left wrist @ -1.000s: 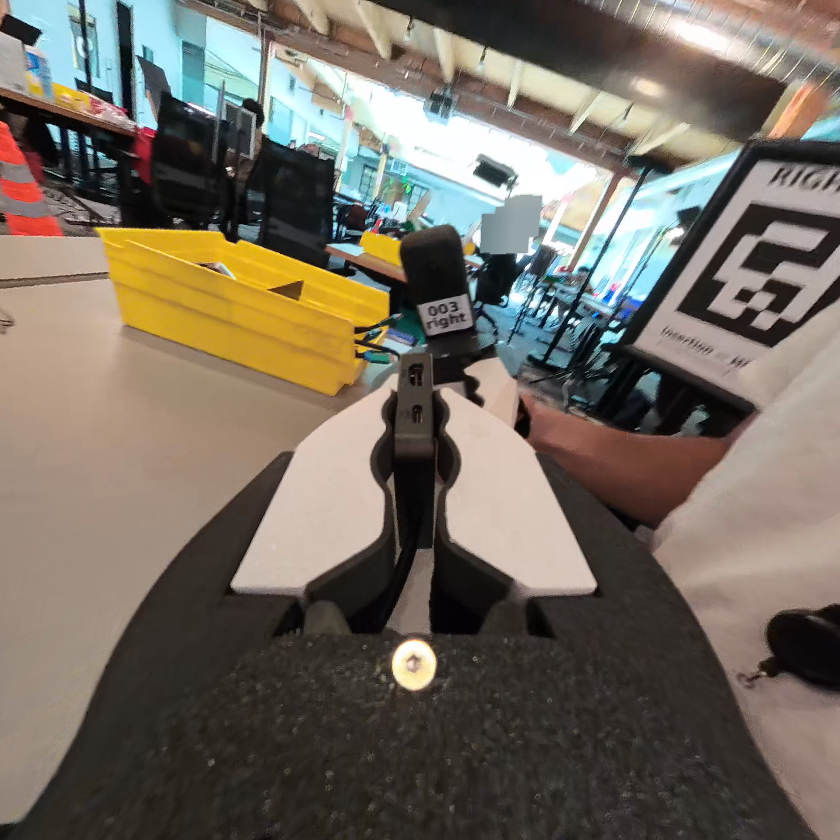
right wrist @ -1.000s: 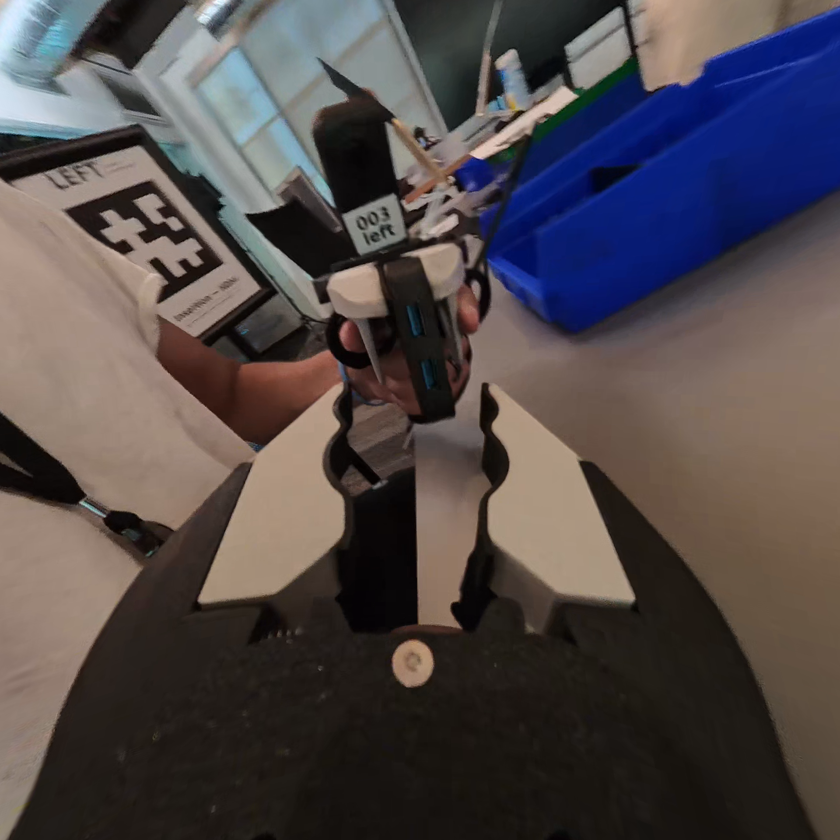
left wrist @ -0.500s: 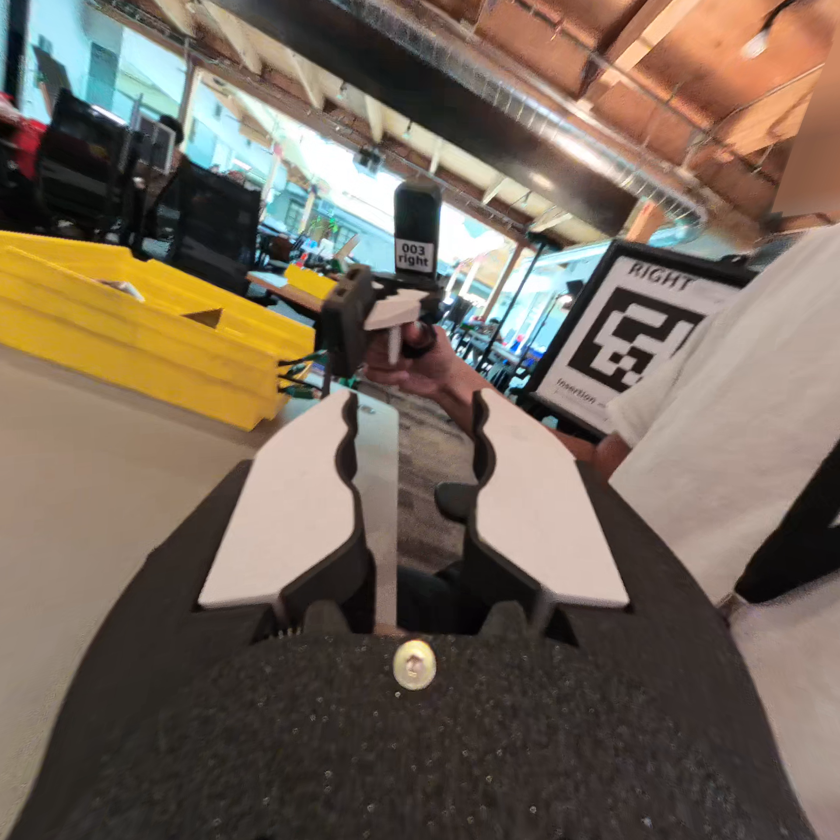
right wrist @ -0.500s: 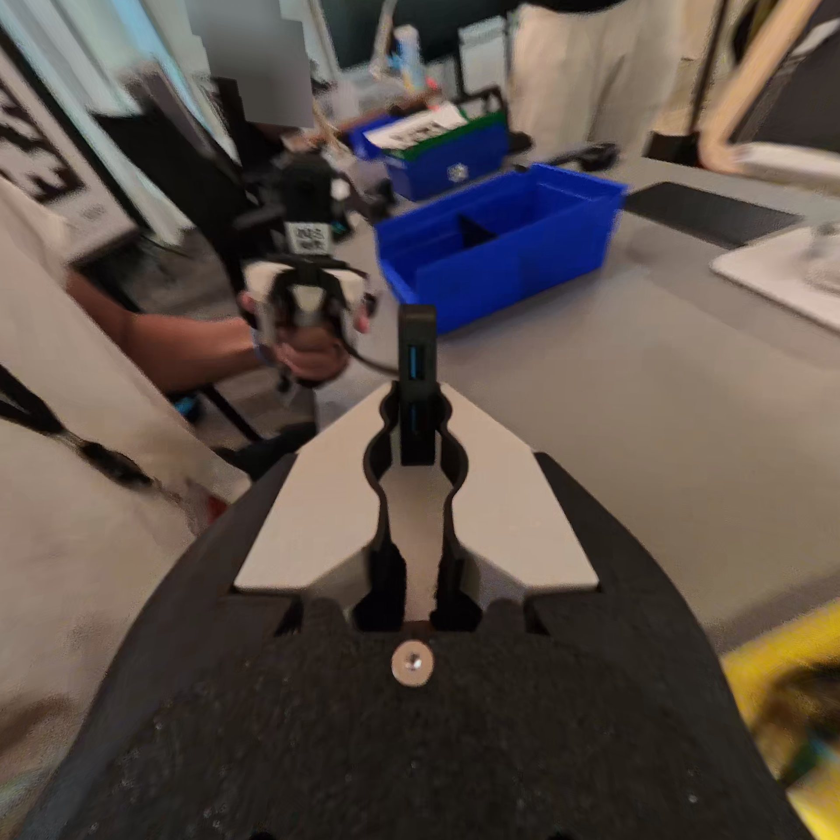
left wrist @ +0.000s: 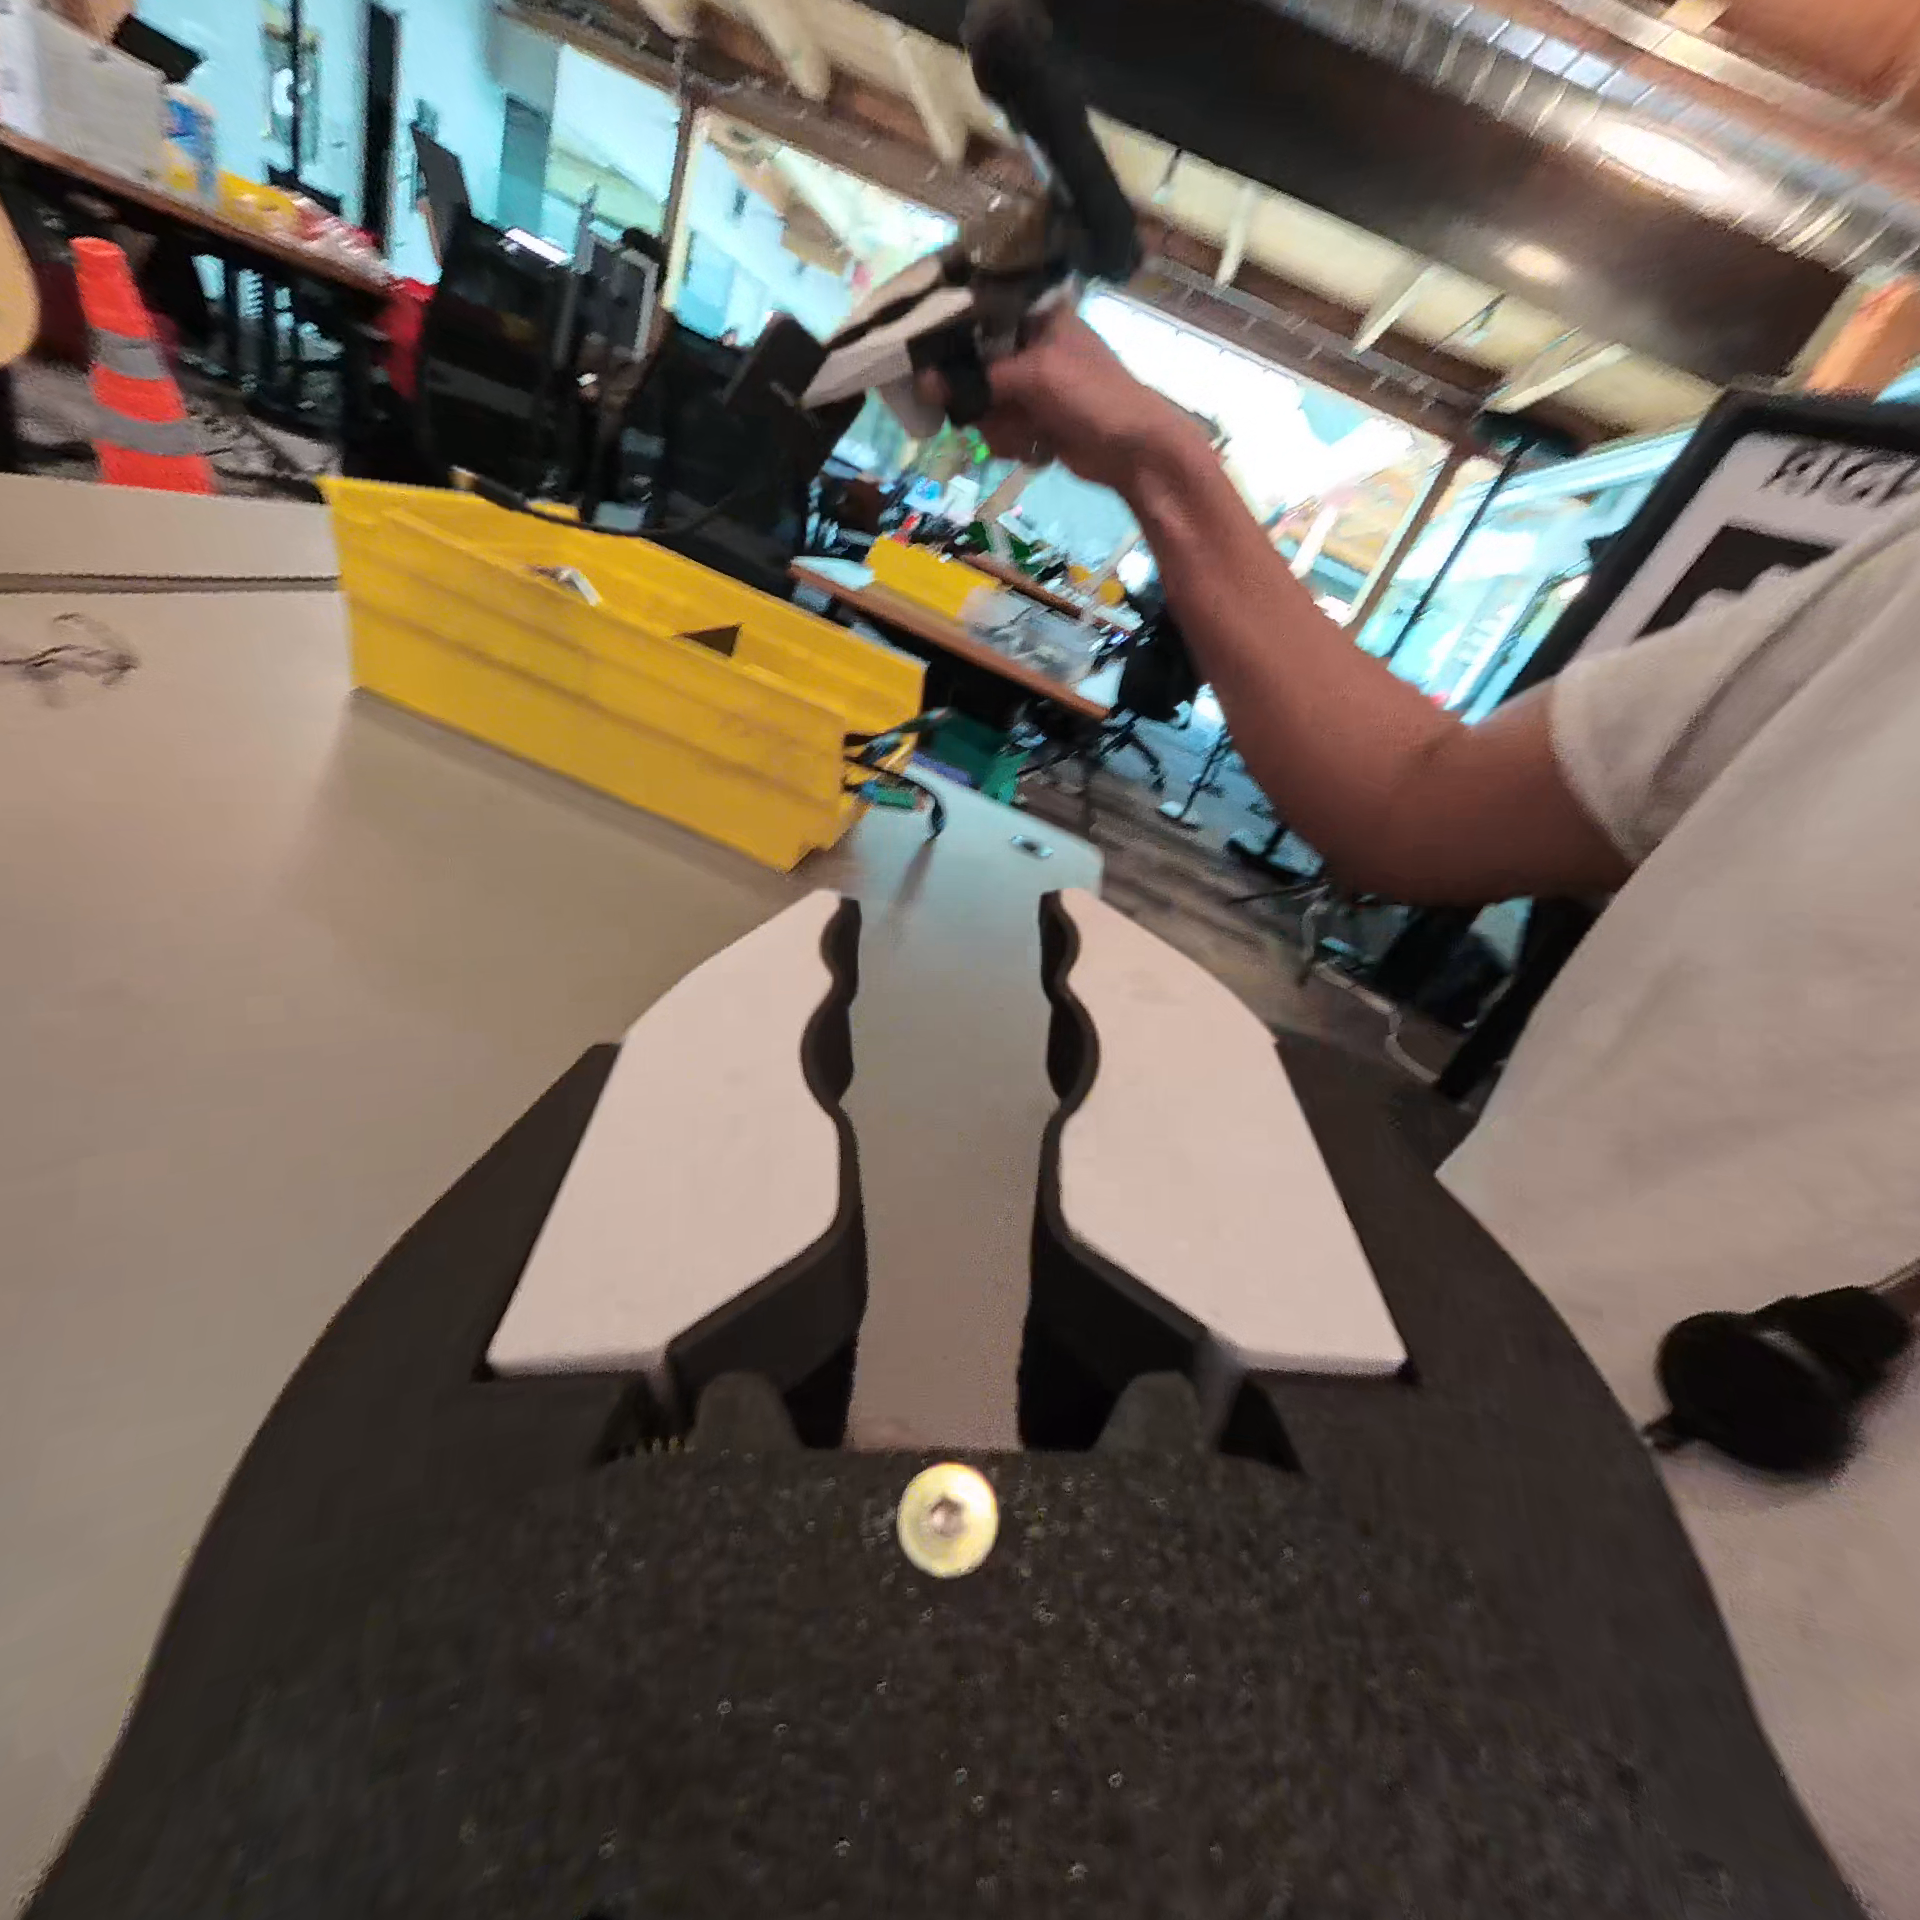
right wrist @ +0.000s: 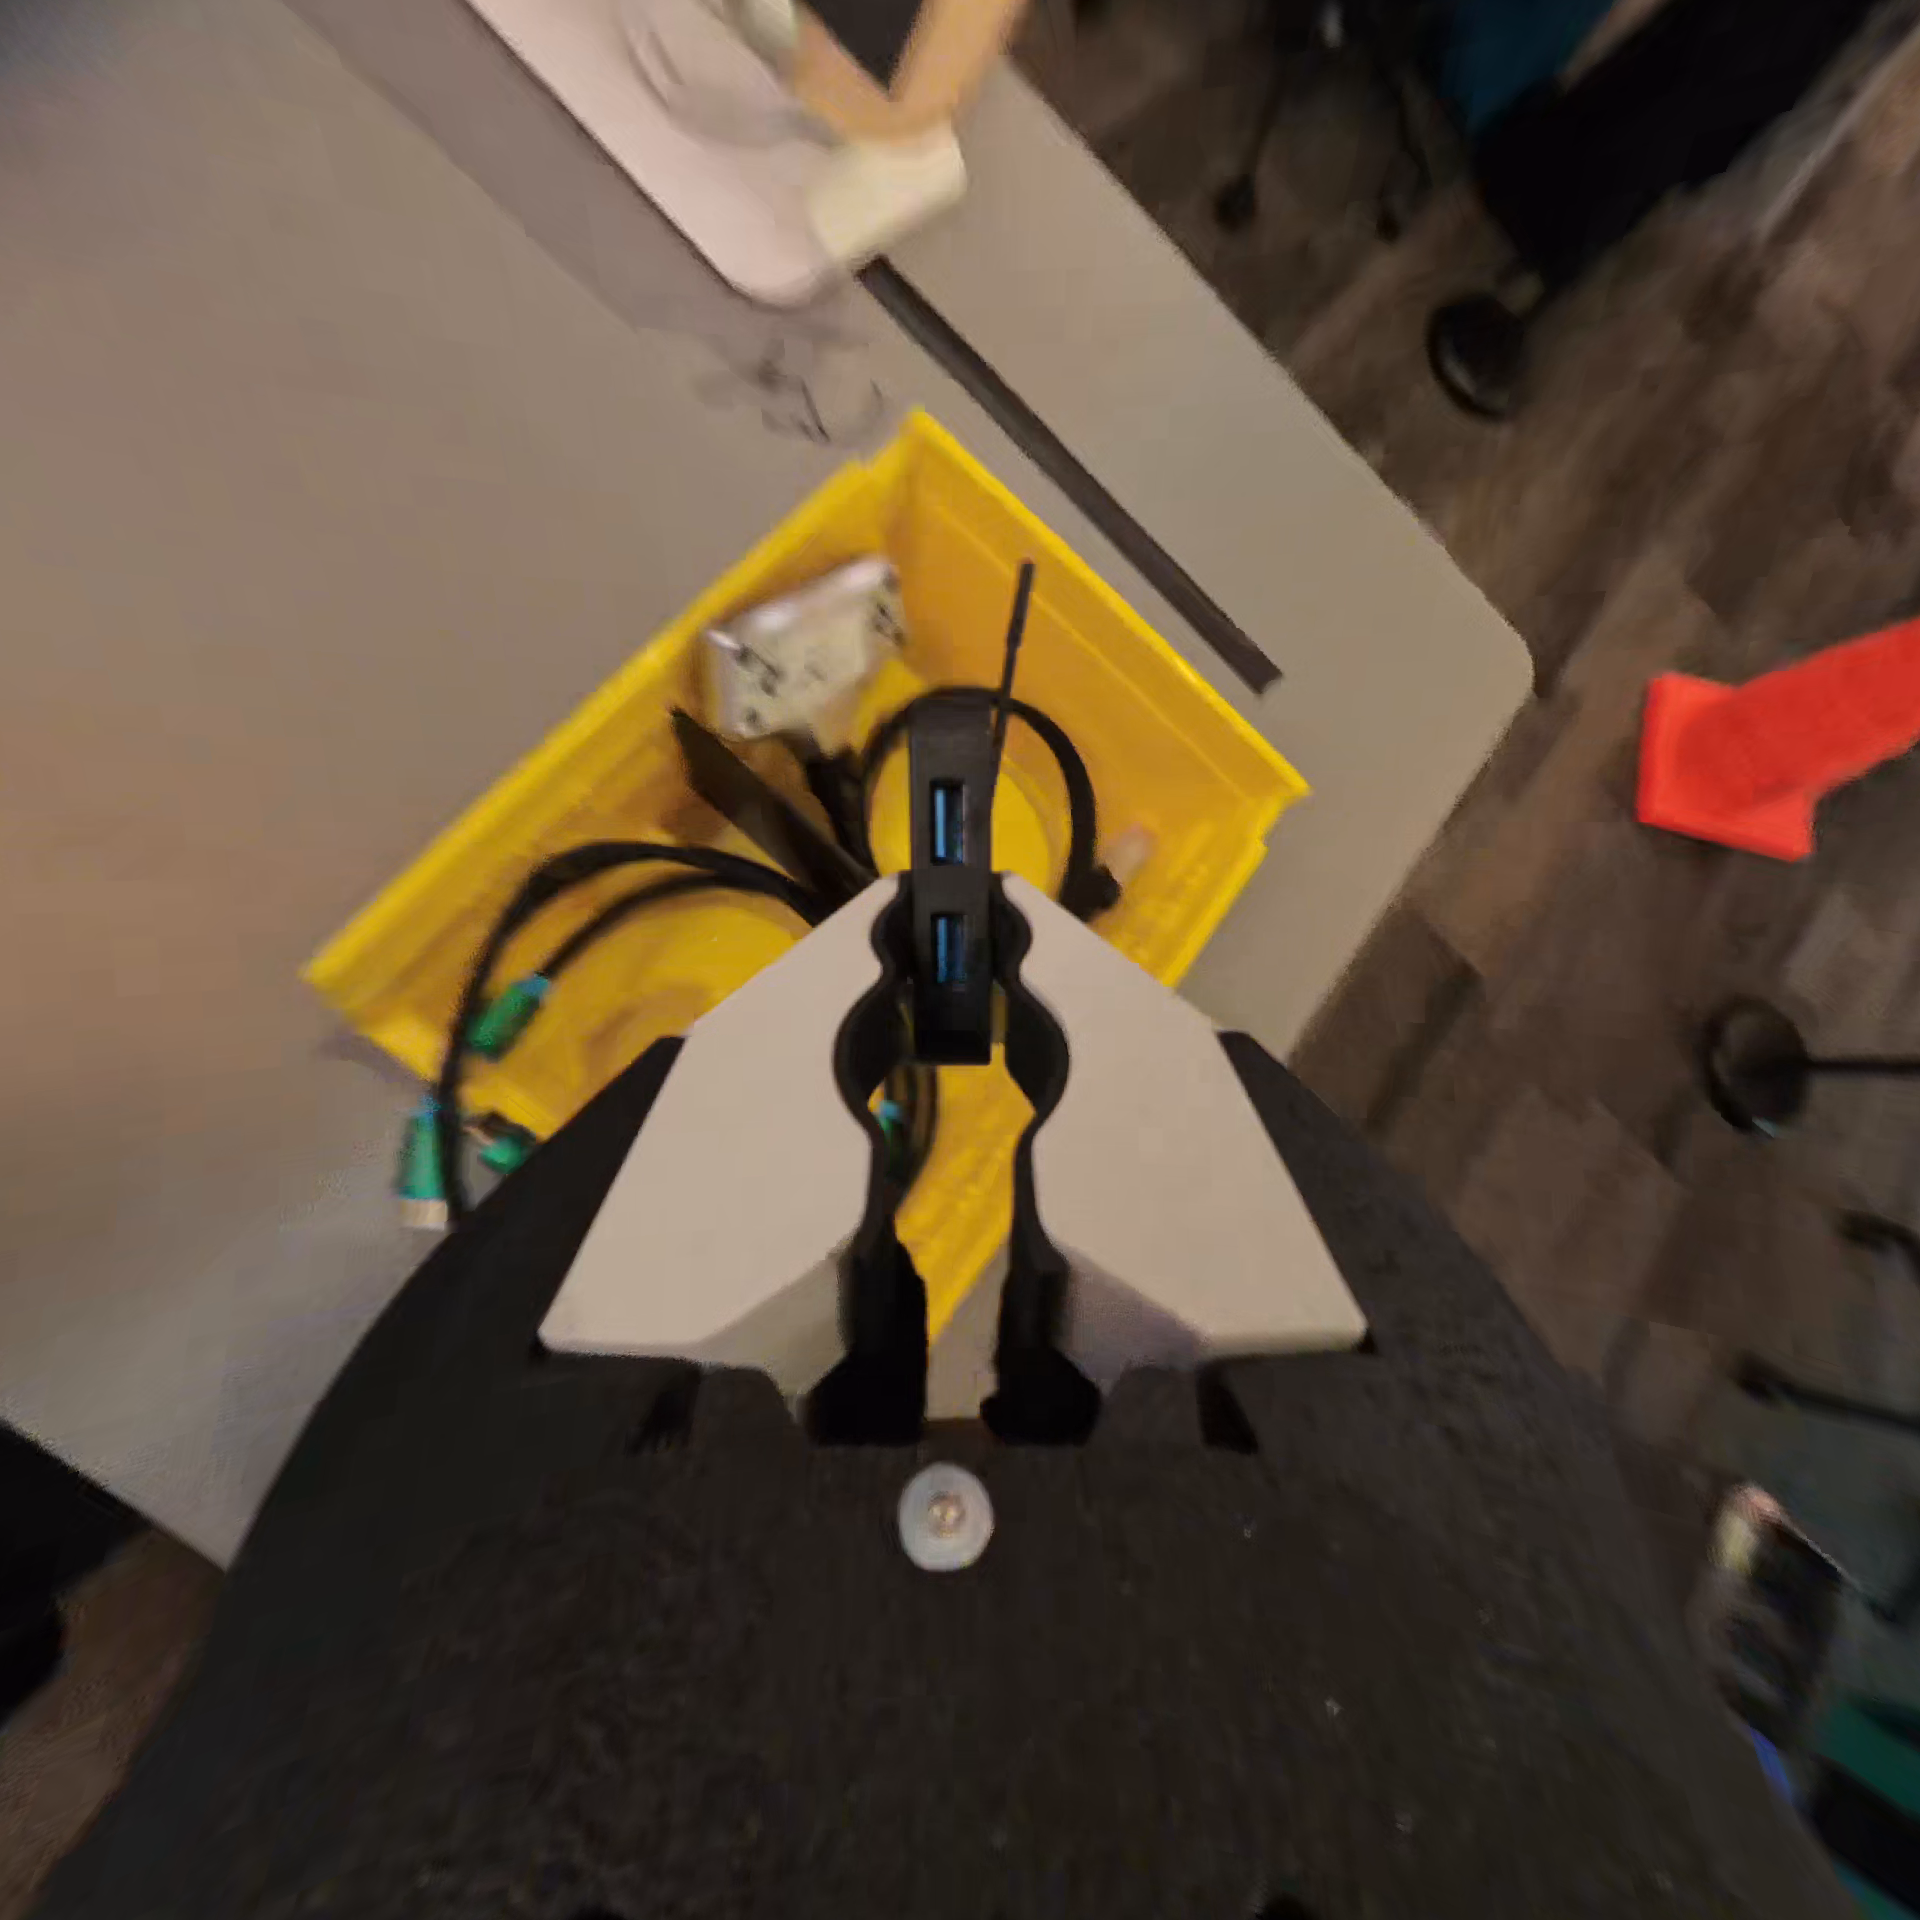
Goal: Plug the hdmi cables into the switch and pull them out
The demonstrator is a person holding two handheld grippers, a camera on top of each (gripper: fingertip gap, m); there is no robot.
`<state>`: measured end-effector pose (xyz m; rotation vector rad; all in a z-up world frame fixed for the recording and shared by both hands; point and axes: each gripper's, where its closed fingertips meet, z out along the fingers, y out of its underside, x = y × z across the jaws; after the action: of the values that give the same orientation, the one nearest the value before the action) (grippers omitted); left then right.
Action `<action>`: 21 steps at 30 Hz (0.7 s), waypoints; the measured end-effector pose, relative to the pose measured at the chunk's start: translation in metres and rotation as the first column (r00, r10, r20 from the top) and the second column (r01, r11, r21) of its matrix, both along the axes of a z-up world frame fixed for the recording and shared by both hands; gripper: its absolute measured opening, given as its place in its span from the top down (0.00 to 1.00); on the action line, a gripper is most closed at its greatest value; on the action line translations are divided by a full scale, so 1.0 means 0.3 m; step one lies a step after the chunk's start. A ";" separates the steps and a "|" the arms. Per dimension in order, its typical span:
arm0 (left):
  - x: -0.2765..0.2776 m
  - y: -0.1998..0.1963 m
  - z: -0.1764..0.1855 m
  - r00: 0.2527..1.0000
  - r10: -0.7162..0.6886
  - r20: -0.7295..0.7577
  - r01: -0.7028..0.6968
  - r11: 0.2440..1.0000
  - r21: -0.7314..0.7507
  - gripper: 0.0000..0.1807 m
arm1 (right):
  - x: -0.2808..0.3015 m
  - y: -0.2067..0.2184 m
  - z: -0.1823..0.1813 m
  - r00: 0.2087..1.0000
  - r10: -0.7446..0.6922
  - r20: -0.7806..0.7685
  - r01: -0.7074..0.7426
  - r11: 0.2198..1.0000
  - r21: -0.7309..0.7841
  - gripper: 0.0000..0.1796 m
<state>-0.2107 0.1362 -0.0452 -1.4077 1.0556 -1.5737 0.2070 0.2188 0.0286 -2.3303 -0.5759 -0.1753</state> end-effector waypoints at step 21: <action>-0.265 0.150 -0.141 0.849 0.481 -0.219 -0.418 0.865 0.278 0.78 | -0.120 0.305 -0.410 0.928 -0.097 -0.359 -0.036 0.937 -0.346 0.76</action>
<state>-0.2903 0.1812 -0.0877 -1.6108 0.9322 -0.9037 0.1710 0.3105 -0.0943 -2.6221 -0.4005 0.3811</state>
